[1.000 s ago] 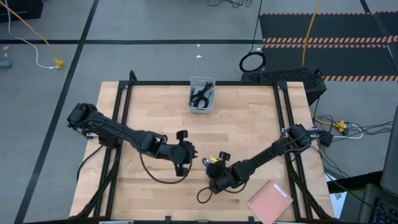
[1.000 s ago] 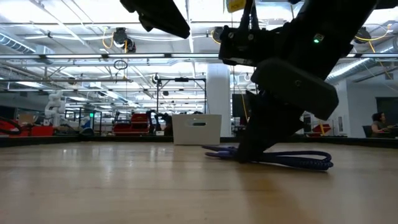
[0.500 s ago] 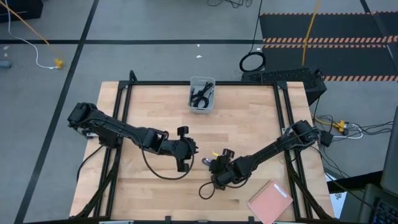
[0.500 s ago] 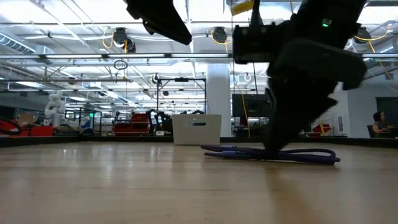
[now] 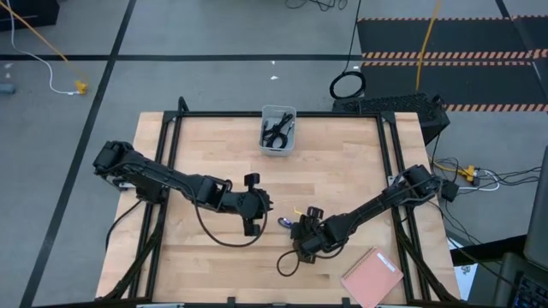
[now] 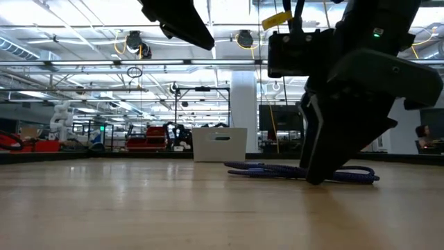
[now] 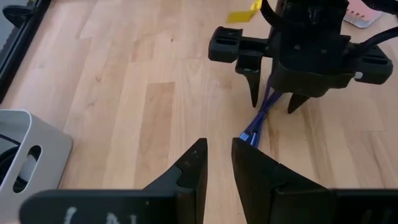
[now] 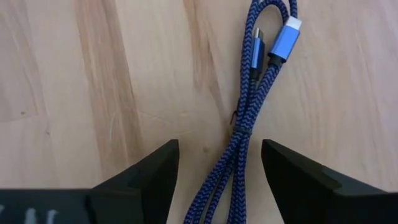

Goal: Pick and place USB-C Cables
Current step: Put the blue charger cable into the gray bin

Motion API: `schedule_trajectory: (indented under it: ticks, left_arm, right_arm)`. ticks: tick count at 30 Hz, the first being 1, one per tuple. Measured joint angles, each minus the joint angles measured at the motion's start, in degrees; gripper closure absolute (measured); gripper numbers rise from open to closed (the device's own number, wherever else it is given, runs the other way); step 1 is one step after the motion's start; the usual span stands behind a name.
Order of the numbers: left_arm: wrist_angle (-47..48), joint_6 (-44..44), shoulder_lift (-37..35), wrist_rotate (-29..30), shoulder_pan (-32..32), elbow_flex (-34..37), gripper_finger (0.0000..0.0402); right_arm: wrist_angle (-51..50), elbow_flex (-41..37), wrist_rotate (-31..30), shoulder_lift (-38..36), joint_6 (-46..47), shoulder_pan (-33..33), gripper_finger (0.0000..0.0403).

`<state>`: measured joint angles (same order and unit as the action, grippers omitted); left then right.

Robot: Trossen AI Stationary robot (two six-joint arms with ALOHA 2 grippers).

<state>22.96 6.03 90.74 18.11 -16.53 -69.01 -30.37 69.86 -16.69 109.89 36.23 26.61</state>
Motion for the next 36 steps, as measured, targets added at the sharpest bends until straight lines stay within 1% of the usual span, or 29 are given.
schedule_trajectory:
  ticks: [4, 8, 11, 19, 23, 26, 29, 36]
  left_arm:
    - [-0.1, -0.4, 0.0, 0.0, 0.5, 0.0, 0.0325]
    - [-0.1, -0.3, 0.0, 0.0, 0.7, 0.0, 0.0325]
    - [-0.1, -0.3, 0.0, 0.0, 0.7, 0.0, 0.0325]
    - [-0.1, -0.5, -0.5, -0.1, 0.7, 0.0, 0.0325]
    - [0.0, -1.4, -0.5, -0.2, 0.4, 0.0, 0.0325]
    - [0.2, -1.7, -0.5, -0.2, 0.4, 0.0, 0.0325]
    - [0.6, -1.7, -0.9, -0.2, 0.4, 0.0, 0.0325]
    - [2.2, -0.6, -5.2, 0.0, 0.4, 0.0, 0.0325]
  right_arm:
    - [0.9, -0.7, 0.2, 0.0, -1.8, 0.0, 0.0190]
    - [1.2, -1.1, 0.5, -0.1, -1.8, -0.3, 0.0215]
    - [1.2, -1.2, 1.1, 0.0, -2.2, -0.7, 0.0248]
    - [1.3, -1.2, 3.4, 0.0, -4.6, -2.5, 0.0354]
    - [1.7, -1.2, 3.6, -0.1, -7.4, -3.3, 0.0390]
    - [1.9, -1.4, 4.3, -1.1, -9.6, -4.0, 0.0397]
    - [1.2, -1.6, 3.7, -2.9, -11.8, -4.8, 0.0391]
    - [-0.4, -1.5, 5.0, -9.4, -16.9, -6.4, 0.0387]
